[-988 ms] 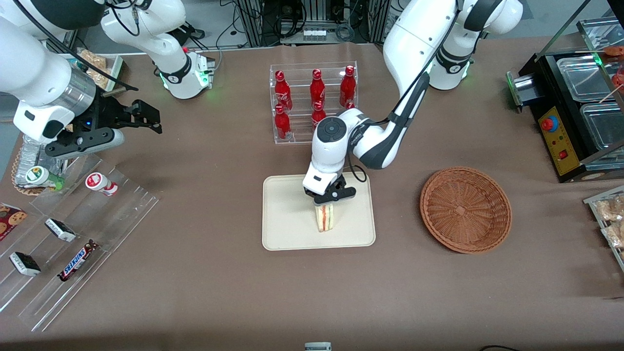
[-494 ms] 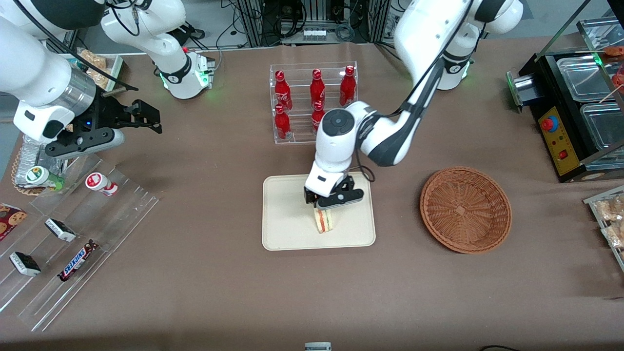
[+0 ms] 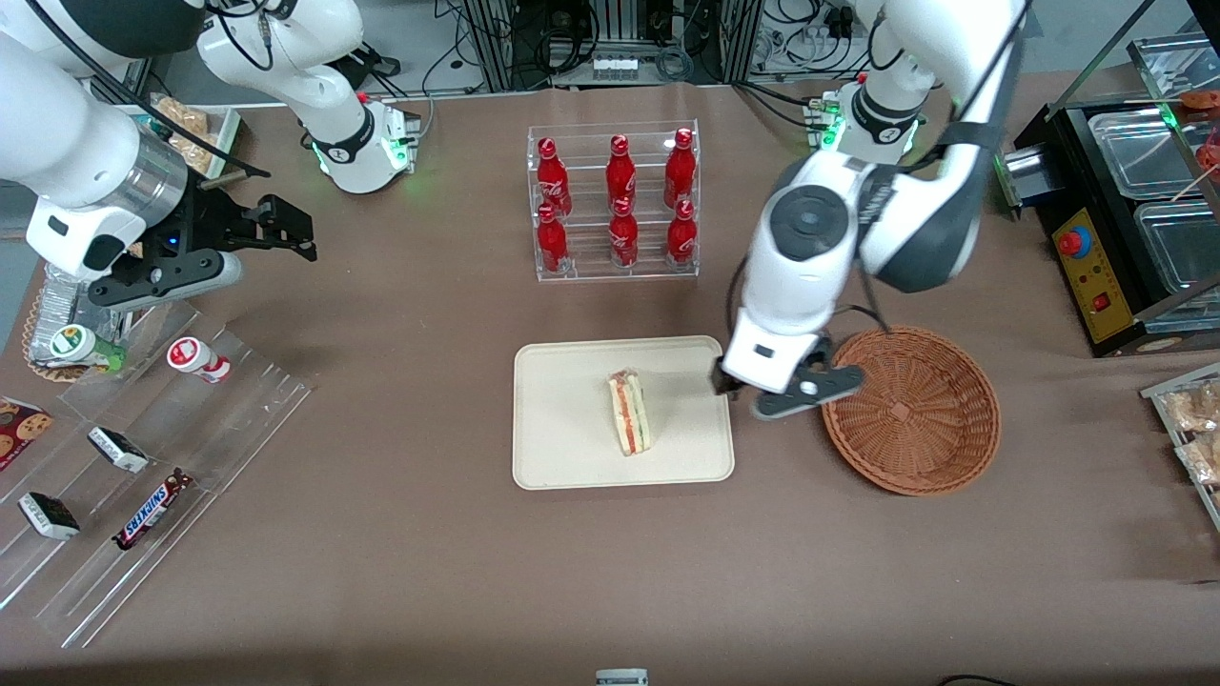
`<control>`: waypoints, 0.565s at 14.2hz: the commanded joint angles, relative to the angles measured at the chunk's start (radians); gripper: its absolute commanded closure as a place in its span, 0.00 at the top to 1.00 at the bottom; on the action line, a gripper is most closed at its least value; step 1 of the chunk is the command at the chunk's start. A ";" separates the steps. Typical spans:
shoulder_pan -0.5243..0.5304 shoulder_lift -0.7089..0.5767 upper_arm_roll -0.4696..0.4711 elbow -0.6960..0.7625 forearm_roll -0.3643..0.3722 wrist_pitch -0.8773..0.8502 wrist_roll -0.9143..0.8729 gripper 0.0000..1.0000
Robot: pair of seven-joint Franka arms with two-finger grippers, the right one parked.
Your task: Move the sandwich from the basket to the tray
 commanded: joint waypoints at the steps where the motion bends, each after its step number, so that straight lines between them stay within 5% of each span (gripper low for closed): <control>1: 0.085 -0.118 -0.013 -0.130 -0.001 -0.008 0.131 1.00; 8: 0.312 -0.284 -0.012 -0.197 -0.051 -0.156 0.548 1.00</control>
